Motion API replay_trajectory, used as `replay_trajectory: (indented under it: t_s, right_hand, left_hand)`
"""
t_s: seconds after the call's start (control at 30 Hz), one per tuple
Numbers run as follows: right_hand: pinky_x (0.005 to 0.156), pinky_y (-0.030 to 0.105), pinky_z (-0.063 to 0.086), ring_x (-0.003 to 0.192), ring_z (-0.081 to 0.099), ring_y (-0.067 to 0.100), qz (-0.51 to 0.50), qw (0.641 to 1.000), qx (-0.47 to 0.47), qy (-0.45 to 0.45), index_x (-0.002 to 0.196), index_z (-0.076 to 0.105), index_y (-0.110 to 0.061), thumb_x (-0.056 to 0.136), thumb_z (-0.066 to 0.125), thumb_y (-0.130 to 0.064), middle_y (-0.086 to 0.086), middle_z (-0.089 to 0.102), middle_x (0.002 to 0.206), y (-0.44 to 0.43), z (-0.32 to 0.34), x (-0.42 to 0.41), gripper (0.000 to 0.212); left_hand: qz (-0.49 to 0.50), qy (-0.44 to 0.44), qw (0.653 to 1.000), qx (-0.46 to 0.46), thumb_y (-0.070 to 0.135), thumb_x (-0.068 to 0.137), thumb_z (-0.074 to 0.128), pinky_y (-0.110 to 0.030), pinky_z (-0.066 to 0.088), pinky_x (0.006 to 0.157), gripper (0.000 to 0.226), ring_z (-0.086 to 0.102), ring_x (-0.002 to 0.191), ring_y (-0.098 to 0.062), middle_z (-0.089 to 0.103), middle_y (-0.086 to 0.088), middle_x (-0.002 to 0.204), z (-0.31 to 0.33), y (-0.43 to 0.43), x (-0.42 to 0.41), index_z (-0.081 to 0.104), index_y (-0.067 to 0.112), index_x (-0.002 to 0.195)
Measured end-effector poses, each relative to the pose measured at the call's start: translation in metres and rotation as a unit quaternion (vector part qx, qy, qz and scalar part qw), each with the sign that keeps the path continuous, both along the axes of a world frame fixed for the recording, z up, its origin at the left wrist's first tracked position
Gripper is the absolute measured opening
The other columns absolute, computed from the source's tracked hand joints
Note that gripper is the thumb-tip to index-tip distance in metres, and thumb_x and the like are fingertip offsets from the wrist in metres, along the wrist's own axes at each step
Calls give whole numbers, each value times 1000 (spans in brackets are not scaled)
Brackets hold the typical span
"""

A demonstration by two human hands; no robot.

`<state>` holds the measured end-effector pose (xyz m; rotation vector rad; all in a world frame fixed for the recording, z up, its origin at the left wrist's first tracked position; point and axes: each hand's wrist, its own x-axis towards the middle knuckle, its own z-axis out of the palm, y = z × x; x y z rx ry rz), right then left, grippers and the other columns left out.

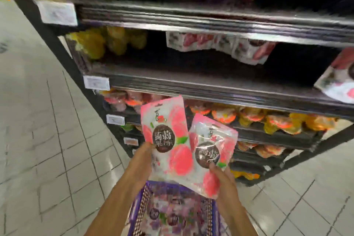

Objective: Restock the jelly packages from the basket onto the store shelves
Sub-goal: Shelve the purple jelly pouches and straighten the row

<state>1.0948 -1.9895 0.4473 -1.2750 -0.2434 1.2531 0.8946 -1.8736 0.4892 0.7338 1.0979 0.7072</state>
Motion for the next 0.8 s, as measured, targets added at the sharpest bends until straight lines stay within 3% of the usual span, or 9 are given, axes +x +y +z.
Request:
replay_trajectory:
  t_s: [0.07, 0.1, 0.17, 0.27, 0.4, 0.47, 0.57, 0.67, 0.8]
  right_hand:
    - [77, 31, 59, 94, 72, 18, -4, 999, 54, -2, 120, 65, -17, 71, 72, -17, 4, 76, 105, 3, 41, 0, 49]
    - [85, 35, 58, 98, 71, 21, -7, 997, 73, -4, 124, 63, -16, 74, 70, -14, 5, 75, 108, 4, 59, 1, 51]
    - [98, 44, 52, 110, 68, 30, -12, 995, 104, -9, 128, 61, -13, 76, 68, -9, 12, 72, 116, 4, 89, 2, 52]
    - [75, 39, 61, 98, 71, 35, -29, 988, 145, -38, 117, 65, -8, 70, 68, -1, 20, 73, 107, 6, 125, 10, 47]
    - [78, 42, 60, 101, 71, 36, -20, 976, 186, -111, 121, 63, -9, 66, 78, -5, 19, 72, 112, 7, 166, 28, 57]
    - [86, 45, 59, 106, 69, 33, -30, 969, 202, -141, 125, 60, -12, 66, 87, -15, 16, 71, 117, 8, 184, 35, 65]
    - [96, 48, 53, 113, 66, 31, -53, 959, 215, -178, 127, 59, -16, 64, 89, -24, 11, 70, 119, 8, 205, 43, 70]
    - [94, 49, 51, 108, 68, 32, -89, 949, 216, -210, 119, 61, -15, 61, 88, -31, 10, 73, 112, 9, 223, 47, 65]
    - [86, 45, 58, 102, 71, 31, -102, 940, 211, -247, 113, 62, -15, 71, 85, -22, 9, 74, 107, 11, 230, 49, 48]
  left_hand:
    - [-20, -6, 998, 60, 18, 90, 58, -17, 43, 38, 10, 57, 40, -7, 62, 4, 49, 44, -5, 1, 57, 10, 83]
    - [-18, 0, 997, 74, 28, 77, 71, -22, 46, 43, 27, 60, 46, -13, 65, -2, 56, 61, -3, 5, 60, 6, 89]
    - [-32, -8, 992, 124, 27, 64, 79, -31, 55, 57, 54, 71, 69, -24, 74, -14, 84, 82, 0, 4, 62, 1, 108]
    - [-38, -19, 986, 163, 18, 63, 77, -37, 60, 70, 58, 73, 93, -31, 73, -18, 107, 115, 2, 6, 62, 10, 119]
    - [-27, 20, 970, 241, 32, 52, 95, -42, 59, 75, 60, 74, 90, -27, 77, -7, 101, 163, 17, 13, 69, 24, 106]
    - [-24, 16, 962, 273, 38, 55, 91, -38, 61, 63, 50, 75, 85, -24, 77, -3, 97, 185, 23, 17, 71, 30, 99]
    - [-31, 12, 953, 302, 43, 57, 87, -36, 61, 71, 50, 74, 91, -19, 77, 2, 100, 208, 32, 23, 69, 32, 102]
    - [-50, 4, 946, 320, 45, 57, 86, -39, 61, 71, 49, 75, 90, -18, 77, 3, 100, 222, 40, 28, 69, 35, 101]
    - [-48, 12, 934, 353, 44, 54, 84, -20, 57, 56, 51, 75, 82, -12, 77, 6, 92, 228, 45, 35, 70, 27, 100]
